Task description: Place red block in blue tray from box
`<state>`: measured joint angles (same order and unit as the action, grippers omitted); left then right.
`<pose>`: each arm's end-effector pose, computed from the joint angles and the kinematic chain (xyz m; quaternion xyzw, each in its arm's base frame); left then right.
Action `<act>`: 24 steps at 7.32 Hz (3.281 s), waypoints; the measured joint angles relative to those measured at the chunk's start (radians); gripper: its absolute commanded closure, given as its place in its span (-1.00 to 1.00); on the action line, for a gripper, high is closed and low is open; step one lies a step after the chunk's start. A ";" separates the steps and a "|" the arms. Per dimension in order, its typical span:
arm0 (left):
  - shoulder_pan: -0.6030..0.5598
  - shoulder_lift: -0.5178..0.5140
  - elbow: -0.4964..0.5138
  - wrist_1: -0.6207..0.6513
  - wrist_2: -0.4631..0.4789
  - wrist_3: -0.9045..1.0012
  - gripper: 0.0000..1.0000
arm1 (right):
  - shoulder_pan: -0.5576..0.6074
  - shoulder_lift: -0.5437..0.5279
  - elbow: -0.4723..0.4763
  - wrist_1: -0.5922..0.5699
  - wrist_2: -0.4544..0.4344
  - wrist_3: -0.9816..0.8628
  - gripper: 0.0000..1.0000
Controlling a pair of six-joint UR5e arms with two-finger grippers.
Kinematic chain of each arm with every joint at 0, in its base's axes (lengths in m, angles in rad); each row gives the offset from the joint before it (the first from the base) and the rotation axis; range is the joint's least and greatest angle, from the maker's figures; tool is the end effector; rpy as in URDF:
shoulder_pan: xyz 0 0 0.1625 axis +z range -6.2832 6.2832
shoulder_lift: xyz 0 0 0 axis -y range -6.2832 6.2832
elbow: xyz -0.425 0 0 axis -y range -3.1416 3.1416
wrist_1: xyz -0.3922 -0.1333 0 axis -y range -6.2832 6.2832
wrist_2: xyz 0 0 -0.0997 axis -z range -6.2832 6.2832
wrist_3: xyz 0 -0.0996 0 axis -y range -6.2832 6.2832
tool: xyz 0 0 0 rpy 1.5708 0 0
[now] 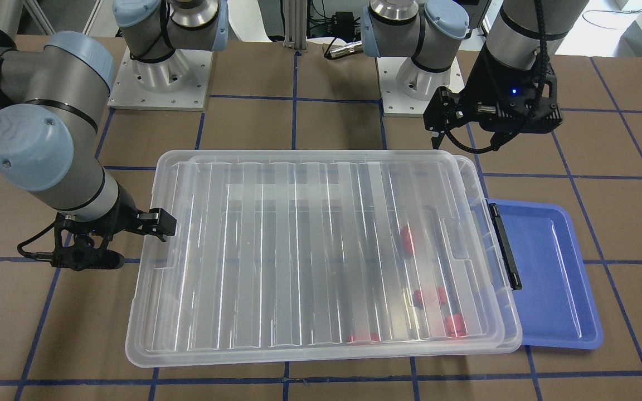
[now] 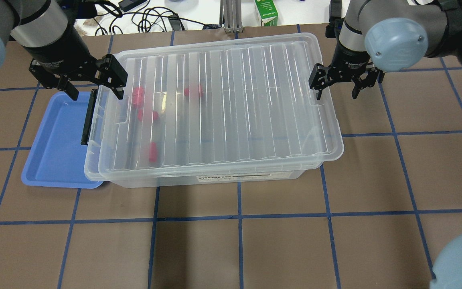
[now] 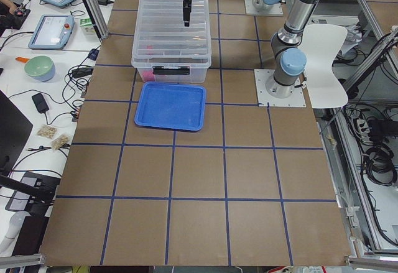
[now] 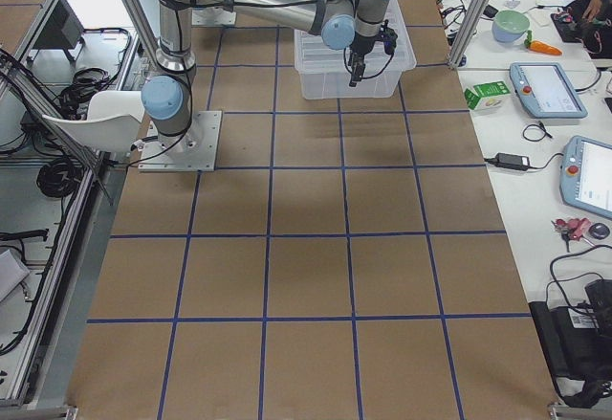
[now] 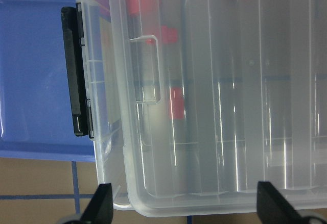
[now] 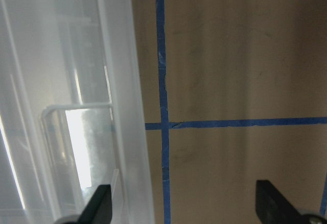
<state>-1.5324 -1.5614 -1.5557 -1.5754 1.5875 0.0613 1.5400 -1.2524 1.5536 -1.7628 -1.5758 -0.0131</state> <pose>-0.1127 -0.4944 0.4995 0.0114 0.9999 -0.0095 0.0088 0.1144 -0.5996 0.3399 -0.0087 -0.9985 -0.0546 0.0013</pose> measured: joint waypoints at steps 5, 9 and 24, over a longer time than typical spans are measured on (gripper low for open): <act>0.000 0.000 0.000 0.000 0.000 0.000 -1.00 | -0.043 0.004 -0.007 -0.020 -0.010 -0.023 -1.00; 0.000 -0.003 0.001 0.000 -0.001 0.000 -1.00 | -0.083 0.001 -0.009 -0.018 -0.016 -0.026 -1.00; -0.001 -0.004 0.001 0.000 -0.003 0.000 -1.00 | -0.217 -0.012 -0.011 -0.006 -0.121 -0.212 -1.00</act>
<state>-1.5336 -1.5655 -1.5546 -1.5754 1.5846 0.0614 1.3225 -1.2640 1.5422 -1.7689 -1.6968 -0.2251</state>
